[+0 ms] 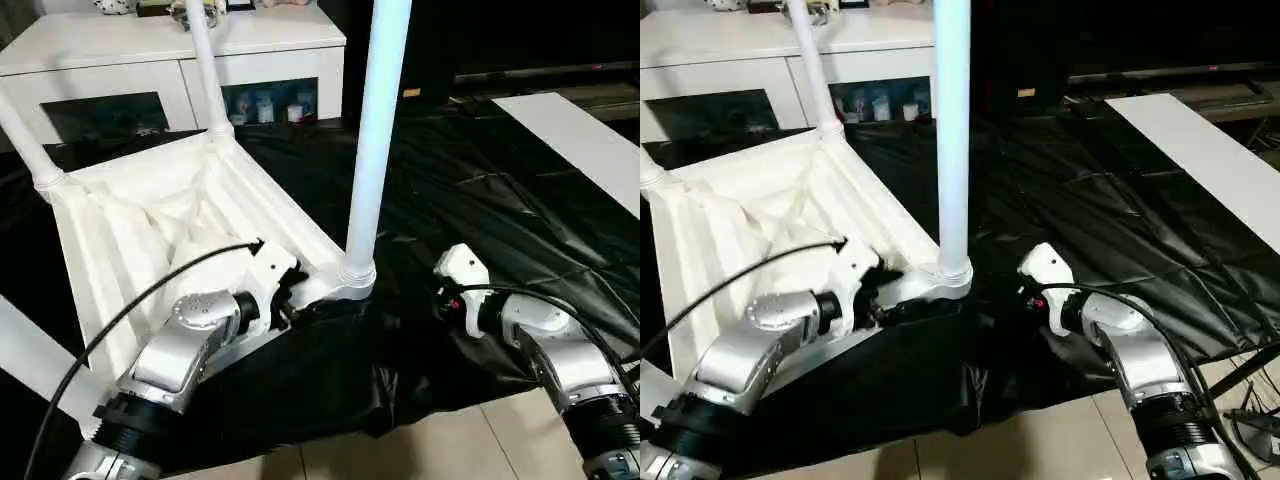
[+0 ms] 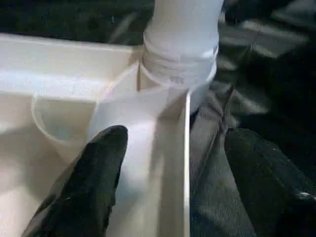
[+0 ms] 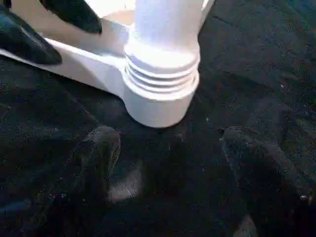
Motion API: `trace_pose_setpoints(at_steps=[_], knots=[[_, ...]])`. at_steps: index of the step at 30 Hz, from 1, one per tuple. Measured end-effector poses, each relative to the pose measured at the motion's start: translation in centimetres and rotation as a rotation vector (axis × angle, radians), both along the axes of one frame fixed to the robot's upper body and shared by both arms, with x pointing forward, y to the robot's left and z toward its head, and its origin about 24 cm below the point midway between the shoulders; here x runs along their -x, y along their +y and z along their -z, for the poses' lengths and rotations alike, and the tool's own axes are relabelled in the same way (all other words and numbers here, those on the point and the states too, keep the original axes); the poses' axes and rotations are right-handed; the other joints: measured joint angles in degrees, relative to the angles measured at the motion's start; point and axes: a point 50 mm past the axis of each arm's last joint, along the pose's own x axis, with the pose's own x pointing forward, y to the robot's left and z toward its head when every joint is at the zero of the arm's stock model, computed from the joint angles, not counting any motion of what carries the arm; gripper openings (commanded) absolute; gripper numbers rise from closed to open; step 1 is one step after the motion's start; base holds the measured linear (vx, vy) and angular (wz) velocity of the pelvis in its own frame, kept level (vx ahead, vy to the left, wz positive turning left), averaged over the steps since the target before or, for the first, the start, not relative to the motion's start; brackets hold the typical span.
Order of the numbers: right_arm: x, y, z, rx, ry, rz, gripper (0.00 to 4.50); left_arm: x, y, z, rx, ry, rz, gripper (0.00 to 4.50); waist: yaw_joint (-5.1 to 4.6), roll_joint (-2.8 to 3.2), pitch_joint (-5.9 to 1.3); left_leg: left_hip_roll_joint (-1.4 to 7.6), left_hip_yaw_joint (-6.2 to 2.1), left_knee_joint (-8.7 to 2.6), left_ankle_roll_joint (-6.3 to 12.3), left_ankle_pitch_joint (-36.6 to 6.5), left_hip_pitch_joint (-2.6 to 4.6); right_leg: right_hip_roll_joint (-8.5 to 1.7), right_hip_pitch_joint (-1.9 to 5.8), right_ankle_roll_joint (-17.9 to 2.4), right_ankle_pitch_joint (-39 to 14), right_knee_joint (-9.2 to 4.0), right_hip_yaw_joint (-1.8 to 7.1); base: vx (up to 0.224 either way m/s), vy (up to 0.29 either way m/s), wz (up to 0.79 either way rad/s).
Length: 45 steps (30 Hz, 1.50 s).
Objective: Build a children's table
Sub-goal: Rotate table base, then rotate leg to tighten
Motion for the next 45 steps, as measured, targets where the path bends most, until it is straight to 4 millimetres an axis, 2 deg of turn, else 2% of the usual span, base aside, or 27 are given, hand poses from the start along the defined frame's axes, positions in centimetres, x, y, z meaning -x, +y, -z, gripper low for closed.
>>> trace_pose_setpoints(at_steps=[8,12,15,18,19,23,25,26,31,32,34,37,38,42,45], knots=[[0.0,0.3,0.0,0.016,0.012,0.01,3.71,0.2,0.2,0.1,-0.101,0.024,-0.024,2.77,0.08,0.02,-0.01,-0.01,0.0,0.01,0.01,0.0,-0.04,-0.01,-0.02,0.06,-0.04,-0.1,0.0,0.0,0.0,0.0],[0.0,0.4,-0.1,0.017,0.013,0.006,3.71,0.3,0.2,0.1,-0.107,0.04,-0.027,2.39,0.06,0.02,-0.01,-0.01,0.0,0.01,0.01,0.0,0.0,-0.01,0.01,0.07,-0.05,-0.06,0.0,0.0,0.0,0.0],[0.0,0.5,-0.1,0.017,0.014,0.006,3.71,0.5,0.1,0.0,-0.113,0.051,-0.021,2.34,0.06,0.03,-0.01,-0.01,0.0,0.02,0.0,0.0,0.0,-0.01,0.02,0.06,-0.04,-0.06,0.0,0.0,0.0,0.0],[0.0,0.5,-0.1,0.018,0.017,0.006,3.71,0.6,0.0,0.0,-0.112,0.058,-0.021,1.92,0.08,0.03,-0.02,-0.01,0.0,0.02,0.0,0.0,0.0,-0.01,0.02,0.07,-0.04,-0.05,0.0,0.0,0.0,0.0],[0.0,0.5,-0.1,0.019,0.018,0.006,3.71,0.6,0.0,0.0,-0.111,0.06,-0.021,1.91,0.08,0.04,-0.02,-0.01,0.0,0.02,0.0,0.0,0.0,-0.01,0.02,0.07,-0.04,-0.05,0.0,0.0,0.0,0.0],[0.0,0.5,-0.1,0.019,0.018,0.006,3.71,0.6,-0.3,0.0,-0.103,0.067,-0.019,1.47,0.08,0.06,-0.04,-0.02,0.0,0.02,0.0,0.0,-0.01,-0.01,0.03,0.06,-0.04,-0.06,0.01,0.0,0.0,0.0],[0.0,0.5,-0.1,0.018,0.018,0.006,3.71,0.7,-0.6,0.1,-0.096,0.069,-0.015,1.42,0.16,0.08,-0.05,-0.02,0.0,0.02,0.01,0.0,-0.01,-0.02,0.06,0.06,-0.04,-0.05,0.0,0.0,0.0,0.0],[0.0,0.6,-0.1,0.015,0.018,0.005,3.71,0.7,-0.8,0.1,-0.094,0.068,-0.011,1.19,0.25,0.11,-0.07,-0.02,0.0,0.02,0.01,0.0,0.01,-0.03,0.07,0.06,-0.04,-0.06,0.0,0.0,0.0,0.0],[0.0,0.8,-0.1,0.005,0.017,0.002,3.71,0.6,-1.4,0.4,-0.099,0.06,0.003,0.93,0.38,0.22,-0.14,-0.06,0.0,0.04,0.01,0.0,0.0,-0.07,0.22,0.06,-0.04,-0.07,0.01,0.0,0.0,0.0],[0.0,0.9,-0.2,0.003,0.014,0.0,3.71,0.6,-1.5,0.5,-0.103,0.058,0.005,0.75,0.41,0.27,-0.17,-0.07,0.0,0.03,0.01,0.0,0.02,-0.08,0.3,0.07,-0.05,-0.07,0.01,0.0,0.0,0.0],[0.0,1.0,-0.5,-0.007,0.001,-0.009,3.71,0.6,-1.6,0.7,-0.122,0.051,0.013,0.55,0.4,0.34,-0.22,-0.07,0.0,0.03,0.01,0.0,0.15,-0.08,0.46,0.34,-0.21,-0.07,0.01,0.0,0.0,0.0],[0.0,1.1,-0.6,-0.018,-0.002,-0.014,3.71,0.4,-1.6,1.0,-0.139,0.046,0.014,0.42,0.29,0.34,-0.21,-0.07,0.0,0.01,-0.01,-0.01,0.75,-0.07,0.78,0.44,-0.27,-0.07,0.03,0.0,0.0,0.0],[0.0,1.1,-0.7,-0.02,-0.002,-0.015,3.71,0.3,-1.6,1.0,-0.148,0.044,0.019,0.19,0.19,0.34,-0.22,-0.07,-0.01,0.0,-0.01,-0.01,0.86,-0.07,0.88,0.45,-0.27,-0.07,0.03,0.0,0.0,0.0],[0.1,1.1,-0.8,-0.035,-0.005,-0.026,3.71,0.3,-1.0,1.0,-0.169,0.043,0.072,0.05,-0.19,0.34,-0.23,-0.09,-0.05,-0.01,-0.01,-0.01,0.88,-0.07,0.91,0.46,-0.28,-0.12,0.04,0.0,0.0,0.0],[0.1,0.8,-1.2,-0.075,0.0,-0.04,3.97,0.6,-0.3,0.9,-0.161,0.063,0.119,0.0,-0.4,0.36,-0.27,-0.1,-0.05,-0.04,-0.01,-0.01,0.85,-0.06,0.9,0.59,-0.36,-0.12,0.06,0.0,0.0,0.0]])
